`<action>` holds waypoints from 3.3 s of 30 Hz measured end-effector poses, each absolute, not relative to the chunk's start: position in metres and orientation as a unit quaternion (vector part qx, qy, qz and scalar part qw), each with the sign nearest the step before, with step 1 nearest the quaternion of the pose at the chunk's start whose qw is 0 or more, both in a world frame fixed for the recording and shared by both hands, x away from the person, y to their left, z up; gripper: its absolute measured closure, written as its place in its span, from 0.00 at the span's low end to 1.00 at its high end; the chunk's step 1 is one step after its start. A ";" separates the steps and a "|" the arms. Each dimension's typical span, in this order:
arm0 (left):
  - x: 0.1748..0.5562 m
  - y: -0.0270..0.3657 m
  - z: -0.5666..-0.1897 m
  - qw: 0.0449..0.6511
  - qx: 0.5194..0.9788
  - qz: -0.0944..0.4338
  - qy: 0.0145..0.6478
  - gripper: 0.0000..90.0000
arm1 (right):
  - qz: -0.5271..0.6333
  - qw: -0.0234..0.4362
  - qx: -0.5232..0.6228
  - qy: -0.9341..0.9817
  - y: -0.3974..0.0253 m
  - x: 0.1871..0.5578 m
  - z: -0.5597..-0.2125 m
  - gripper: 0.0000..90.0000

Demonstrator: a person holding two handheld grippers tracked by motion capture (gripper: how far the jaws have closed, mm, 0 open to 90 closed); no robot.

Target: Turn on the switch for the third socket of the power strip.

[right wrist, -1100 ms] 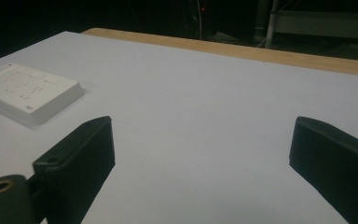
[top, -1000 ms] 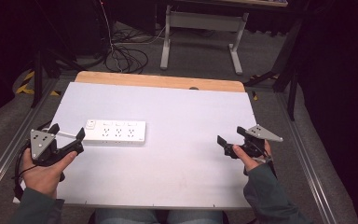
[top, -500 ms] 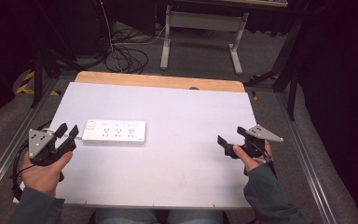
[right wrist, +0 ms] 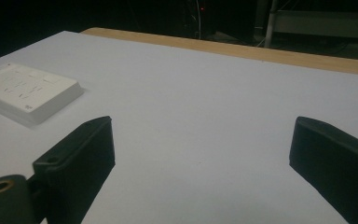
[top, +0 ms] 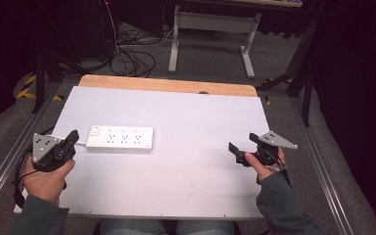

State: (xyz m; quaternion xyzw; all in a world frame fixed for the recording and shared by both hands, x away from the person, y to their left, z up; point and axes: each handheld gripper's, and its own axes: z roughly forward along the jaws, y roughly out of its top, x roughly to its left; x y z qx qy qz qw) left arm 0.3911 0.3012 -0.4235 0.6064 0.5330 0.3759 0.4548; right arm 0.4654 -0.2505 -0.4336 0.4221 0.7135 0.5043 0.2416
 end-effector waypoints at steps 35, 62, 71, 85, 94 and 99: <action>0.439 0.267 -0.428 0.434 0.662 0.348 0.502 1.00 | 0.503 0.242 0.425 0.713 -0.254 0.462 -0.435 0.08; 0.475 0.232 -0.438 0.402 0.718 0.326 0.466 1.00 | 0.499 0.242 0.421 0.717 -0.254 0.460 -0.436 0.08; 0.490 0.216 -0.445 0.390 0.738 0.313 0.453 1.00 | 0.498 0.243 0.420 0.719 -0.253 0.460 -0.436 0.08; 0.511 0.193 -0.457 0.369 0.764 0.290 0.443 1.00 | 0.499 0.242 0.419 0.719 -0.254 0.459 -0.436 0.08; 0.519 0.186 -0.463 0.349 0.776 0.282 0.443 1.00 | 0.492 0.244 0.418 0.723 -0.255 0.459 -0.438 0.08; 0.523 0.186 -0.466 0.342 0.779 0.277 0.447 1.00 | 0.490 0.247 0.419 0.723 -0.256 0.458 -0.438 0.08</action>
